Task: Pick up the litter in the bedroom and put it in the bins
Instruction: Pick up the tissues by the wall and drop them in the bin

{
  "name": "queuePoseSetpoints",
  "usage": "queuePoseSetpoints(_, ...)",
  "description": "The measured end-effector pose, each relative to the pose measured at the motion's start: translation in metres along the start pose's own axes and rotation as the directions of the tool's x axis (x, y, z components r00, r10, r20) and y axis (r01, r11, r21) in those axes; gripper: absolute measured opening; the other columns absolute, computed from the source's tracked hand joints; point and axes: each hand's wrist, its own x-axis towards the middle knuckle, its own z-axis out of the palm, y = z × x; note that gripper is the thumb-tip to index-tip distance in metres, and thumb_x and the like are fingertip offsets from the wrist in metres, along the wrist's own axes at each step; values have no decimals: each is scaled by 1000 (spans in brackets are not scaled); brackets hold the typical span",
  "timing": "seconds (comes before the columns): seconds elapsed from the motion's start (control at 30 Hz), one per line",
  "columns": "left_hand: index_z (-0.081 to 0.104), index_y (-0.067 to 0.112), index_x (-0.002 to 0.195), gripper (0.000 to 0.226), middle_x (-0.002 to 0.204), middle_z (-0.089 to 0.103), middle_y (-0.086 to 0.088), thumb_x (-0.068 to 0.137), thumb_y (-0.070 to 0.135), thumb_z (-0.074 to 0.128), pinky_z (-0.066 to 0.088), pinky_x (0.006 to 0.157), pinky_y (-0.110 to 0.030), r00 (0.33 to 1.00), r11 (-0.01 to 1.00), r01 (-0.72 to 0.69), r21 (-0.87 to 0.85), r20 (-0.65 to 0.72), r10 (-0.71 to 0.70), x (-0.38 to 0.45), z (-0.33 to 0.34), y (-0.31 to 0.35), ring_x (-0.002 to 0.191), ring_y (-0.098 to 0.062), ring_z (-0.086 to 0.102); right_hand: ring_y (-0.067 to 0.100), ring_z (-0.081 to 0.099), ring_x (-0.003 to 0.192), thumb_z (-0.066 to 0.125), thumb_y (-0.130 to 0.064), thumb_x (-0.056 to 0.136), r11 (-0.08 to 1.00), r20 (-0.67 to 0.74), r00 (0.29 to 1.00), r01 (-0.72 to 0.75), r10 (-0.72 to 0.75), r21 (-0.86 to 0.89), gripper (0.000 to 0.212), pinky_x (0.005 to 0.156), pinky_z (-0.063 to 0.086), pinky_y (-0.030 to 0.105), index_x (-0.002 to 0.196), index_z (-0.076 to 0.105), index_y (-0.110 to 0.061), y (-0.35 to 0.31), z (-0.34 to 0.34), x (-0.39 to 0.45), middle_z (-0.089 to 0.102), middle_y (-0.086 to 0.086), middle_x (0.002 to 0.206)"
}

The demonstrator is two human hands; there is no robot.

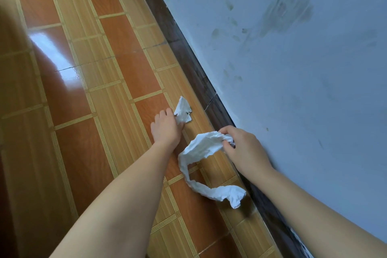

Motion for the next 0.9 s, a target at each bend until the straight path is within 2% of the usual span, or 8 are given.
queuePoseSetpoints(0.27, 57, 8, 106, 21, 114, 51, -13, 92, 21, 46, 37, 88, -40, 1000, 1000, 28, -9, -10, -28, 6, 3, 6, 109, -32, 45, 15, 60, 87, 48, -15, 91, 1000, -8, 1000, -10, 10, 2, 23, 74, 53, 33, 111, 57, -20, -1, 1, 2, 65, 0, 105)
queuePoseSetpoints(0.4, 54, 6, 96, 13, 97, 60, -14, 89, 13, 44, 41, 75, -42, 997, 987, 56, -152, -46, -64, 3, -5, -4, 92, -34, 54, 15, 59, 86, 48, -14, 91, 1000, -12, 1000, -13, 13, 17, 22, 70, 49, 29, 110, 58, -18, 0, 3, 4, 65, 0, 103)
queuePoseSetpoints(0.47, 51, 8, 94, 10, 86, 61, -11, 89, 13, 44, 40, 63, -37, 995, 968, 74, -238, -51, -89, -1, -8, -13, 80, -31, 55, 16, 59, 84, 48, -13, 91, 1000, -7, 1000, -13, 13, 25, 19, 67, 47, 27, 107, 58, -17, -1, 4, 5, 65, 0, 99)
queuePoseSetpoints(0.53, 52, 10, 95, 10, 82, 58, -5, 89, 12, 44, 36, 60, -34, 994, 944, 81, -320, -48, -102, -4, -14, -21, 74, -27, 53, 15, 58, 80, 48, -13, 91, 999, -8, 1000, -12, 12, 43, 16, 61, 45, 24, 102, 58, -17, -2, 5, 6, 64, 0, 93)
queuePoseSetpoints(0.6, 55, 13, 97, 15, 83, 56, 0, 88, 9, 44, 39, 60, -33, 994, 905, 93, -416, -19, -111, -7, -22, -28, 74, -24, 52, 12, 54, 71, 47, -12, 90, 996, -17, 999, -27, 28, 88, 13, 54, 40, 20, 98, 57, -16, -2, 6, 7, 60, -2, 84)
queuePoseSetpoints(0.7, 60, 10, 85, 17, 71, 54, -1, 84, 5, 44, 36, 56, -29, 990, 837, 133, -531, 32, -138, -10, -34, -37, 66, -22, 48, 3, 47, 60, 46, -11, 91, 979, -7, 997, -75, 78, 188, 10, 48, 31, 14, 93, 54, -17, -7, 4, 6, 54, -6, 73)
queuePoseSetpoints(0.77, 62, 6, 83, 18, 70, 55, -4, 84, 5, 44, 39, 57, -29, 981, 769, 183, -612, 63, -183, -14, -46, -41, 66, -22, 49, 3, 49, 62, 46, -8, 90, 952, -5, 994, -102, 108, 287, 12, 49, 32, 14, 90, 53, -17, -13, -1, 5, 56, -5, 75)
queuePoseSetpoints(0.9, 59, 13, 77, 18, 78, 63, -5, 87, 6, 45, 48, 66, -33, 966, 613, 232, -755, 105, -237, -30, -87, -39, 67, -17, 60, 9, 57, 72, 43, -4, 88, 849, -6, 983, -154, 182, 506, 21, 54, 42, 17, 88, 59, -18, -30, -20, -2, 62, -3, 80)
